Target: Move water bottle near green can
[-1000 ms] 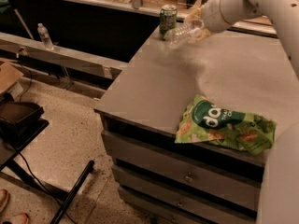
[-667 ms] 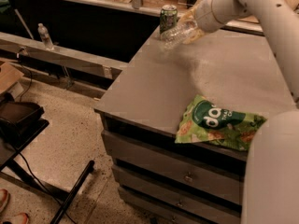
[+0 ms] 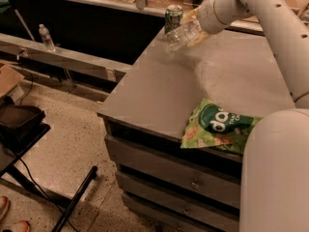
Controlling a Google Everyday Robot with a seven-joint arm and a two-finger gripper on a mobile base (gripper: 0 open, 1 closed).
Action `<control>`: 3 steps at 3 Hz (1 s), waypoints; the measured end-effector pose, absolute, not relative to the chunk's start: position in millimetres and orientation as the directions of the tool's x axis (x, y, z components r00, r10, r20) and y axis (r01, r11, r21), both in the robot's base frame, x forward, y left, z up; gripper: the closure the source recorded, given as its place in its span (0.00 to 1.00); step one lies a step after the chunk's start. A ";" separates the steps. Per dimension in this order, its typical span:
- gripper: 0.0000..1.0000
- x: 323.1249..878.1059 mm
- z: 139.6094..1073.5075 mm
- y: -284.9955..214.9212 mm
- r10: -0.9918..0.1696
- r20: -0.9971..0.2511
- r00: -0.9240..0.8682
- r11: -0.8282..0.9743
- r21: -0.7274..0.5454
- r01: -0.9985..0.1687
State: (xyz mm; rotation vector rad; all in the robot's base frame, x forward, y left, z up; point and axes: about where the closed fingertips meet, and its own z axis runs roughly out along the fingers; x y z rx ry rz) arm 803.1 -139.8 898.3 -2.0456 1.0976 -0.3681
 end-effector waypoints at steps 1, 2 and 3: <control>0.00 803.8 895.1 -137.0 -0.801 -0.103 0.590 -0.334 -0.741 -0.583; 0.00 803.9 895.0 -136.9 -0.801 -0.103 0.590 -0.334 -0.741 -0.583; 0.00 802.0 904.2 -140.5 -0.800 -0.128 0.586 -0.313 -0.745 -0.590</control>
Offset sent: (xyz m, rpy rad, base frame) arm 0.0007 0.0027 -0.0031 0.0004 0.0043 0.0038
